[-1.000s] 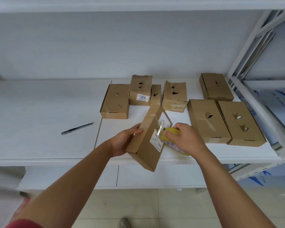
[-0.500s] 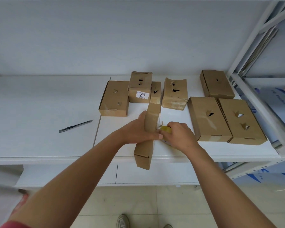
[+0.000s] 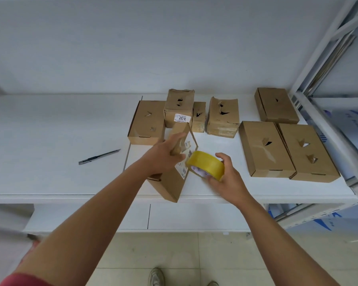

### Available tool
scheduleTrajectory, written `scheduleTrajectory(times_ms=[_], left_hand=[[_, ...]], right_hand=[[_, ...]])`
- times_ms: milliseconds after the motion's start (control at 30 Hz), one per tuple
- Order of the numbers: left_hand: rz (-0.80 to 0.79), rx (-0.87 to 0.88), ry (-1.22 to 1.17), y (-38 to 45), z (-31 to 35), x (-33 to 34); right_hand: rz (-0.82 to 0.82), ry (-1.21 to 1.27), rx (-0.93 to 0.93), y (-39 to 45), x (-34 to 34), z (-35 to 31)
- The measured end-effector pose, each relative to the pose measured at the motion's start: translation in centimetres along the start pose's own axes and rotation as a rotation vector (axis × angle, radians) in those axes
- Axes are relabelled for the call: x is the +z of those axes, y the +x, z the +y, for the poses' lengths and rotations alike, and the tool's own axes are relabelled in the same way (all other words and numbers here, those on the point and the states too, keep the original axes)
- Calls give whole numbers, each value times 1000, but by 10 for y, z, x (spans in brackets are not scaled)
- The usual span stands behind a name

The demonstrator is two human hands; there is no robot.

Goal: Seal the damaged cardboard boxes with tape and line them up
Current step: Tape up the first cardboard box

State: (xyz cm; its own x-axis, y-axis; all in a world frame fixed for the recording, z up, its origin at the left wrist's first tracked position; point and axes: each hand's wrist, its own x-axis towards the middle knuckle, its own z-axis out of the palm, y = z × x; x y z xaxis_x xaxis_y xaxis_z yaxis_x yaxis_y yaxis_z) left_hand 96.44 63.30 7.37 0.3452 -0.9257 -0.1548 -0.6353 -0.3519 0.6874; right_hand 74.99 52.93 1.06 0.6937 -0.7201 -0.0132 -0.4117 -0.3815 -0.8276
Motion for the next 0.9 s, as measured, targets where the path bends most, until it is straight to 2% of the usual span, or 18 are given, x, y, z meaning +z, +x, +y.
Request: scheduleTrajectory(times_ms=[67, 167, 233, 333, 400, 500, 700, 767, 833, 900], left_hand=[[15, -5, -43, 1, -3, -3], [-42, -103, -465, -3, -10, -8], [-83, -123, -655, -8, -13, -12], [-86, -143, -881, -17, -23, -20], [-70, -167, -987, -21, -31, -28], [-80, -149, -1069, -27, -40, -31], [-181, -182, -1274, -34, -47, -20], [-215, -206, -1277, -34, -45, -19], [-182, -260, -1249, -34, -40, -21], [-159, -305, -1094, -35, -32, -22]], right_hand=[[77, 116, 8, 1, -1, -5], [224, 187, -126, 3, -11, -16], [257, -3, -265, 4, -21, -23], [262, -417, -385, 6, -41, -32], [179, -602, -404, 4, -51, -31], [29, -642, -322, -2, -52, -28], [42, -539, -340, -7, -36, -38], [39, -523, -364, -9, -31, -42], [48, -524, -392, -10, -27, -44], [64, -528, -416, -11, -25, -46]])
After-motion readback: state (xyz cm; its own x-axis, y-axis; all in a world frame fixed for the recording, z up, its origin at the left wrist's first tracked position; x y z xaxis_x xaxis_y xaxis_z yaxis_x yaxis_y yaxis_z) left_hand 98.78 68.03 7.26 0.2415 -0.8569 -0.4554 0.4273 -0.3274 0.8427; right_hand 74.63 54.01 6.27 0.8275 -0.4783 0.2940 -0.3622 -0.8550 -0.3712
